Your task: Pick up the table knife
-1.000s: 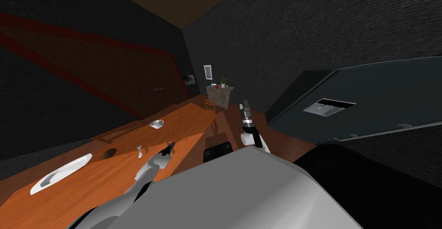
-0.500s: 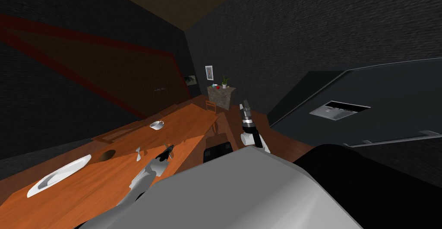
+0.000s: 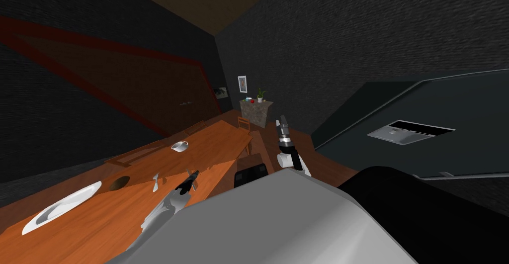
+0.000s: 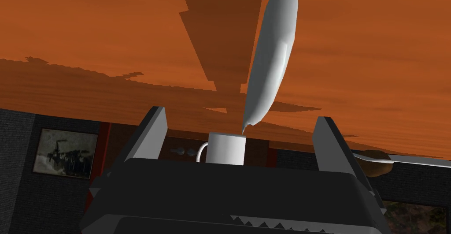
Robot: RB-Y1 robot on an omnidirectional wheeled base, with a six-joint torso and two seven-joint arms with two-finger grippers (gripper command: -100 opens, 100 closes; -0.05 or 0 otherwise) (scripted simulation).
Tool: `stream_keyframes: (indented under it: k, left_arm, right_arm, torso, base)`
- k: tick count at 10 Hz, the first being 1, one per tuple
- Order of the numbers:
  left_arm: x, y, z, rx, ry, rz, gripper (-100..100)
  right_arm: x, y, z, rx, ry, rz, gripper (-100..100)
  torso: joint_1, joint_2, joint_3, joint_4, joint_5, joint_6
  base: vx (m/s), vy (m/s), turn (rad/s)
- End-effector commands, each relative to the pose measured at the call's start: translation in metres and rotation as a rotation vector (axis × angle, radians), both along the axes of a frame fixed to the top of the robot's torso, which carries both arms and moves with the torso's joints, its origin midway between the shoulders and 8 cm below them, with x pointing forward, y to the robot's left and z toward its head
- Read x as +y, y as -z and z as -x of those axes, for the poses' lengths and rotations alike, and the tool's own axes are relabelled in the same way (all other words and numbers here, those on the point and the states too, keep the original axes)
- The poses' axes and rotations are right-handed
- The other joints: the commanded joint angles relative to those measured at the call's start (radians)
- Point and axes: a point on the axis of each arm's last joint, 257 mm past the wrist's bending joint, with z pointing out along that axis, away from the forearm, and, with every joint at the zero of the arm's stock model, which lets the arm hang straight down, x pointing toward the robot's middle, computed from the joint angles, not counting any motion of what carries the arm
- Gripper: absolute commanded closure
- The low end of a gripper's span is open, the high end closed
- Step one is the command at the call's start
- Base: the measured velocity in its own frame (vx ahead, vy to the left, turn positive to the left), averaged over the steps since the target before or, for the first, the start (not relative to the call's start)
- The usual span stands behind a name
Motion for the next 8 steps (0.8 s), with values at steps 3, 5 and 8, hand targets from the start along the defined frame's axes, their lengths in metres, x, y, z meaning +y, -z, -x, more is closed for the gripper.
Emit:
stream_keyframes:
  k: [3, 5, 8]
  left_arm:
    - [-0.0009, -0.0006, 0.0018, -0.002, 0.002, 0.001, 100]
    - [0.0008, -0.0005, 0.0037, 0.003, 0.001, -0.003, 100]
    - [0.0018, -0.0003, 0.0049, 0.009, 0.004, -0.008, 0]
  right_arm:
    - [0.0000, 0.0000, 0.0000, 0.000, 0.000, 0.000, 0]
    - [0.0000, -0.0001, 0.0000, 0.000, 0.000, 0.000, 0]
    - [0.0000, 0.0000, 0.0000, 0.000, 0.000, 0.000, 0]
  torso:
    - [0.001, 0.005, 0.003, 0.001, 0.000, 0.000]
    - [0.001, 0.006, 0.004, 0.002, 0.001, 0.001]
    - [0.003, 0.009, 0.006, 0.004, 0.003, 0.000]
  base:
    - [0.012, -0.001, -0.003]
    - [0.000, 0.002, 0.006]
    - [0.000, 0.000, 0.000]
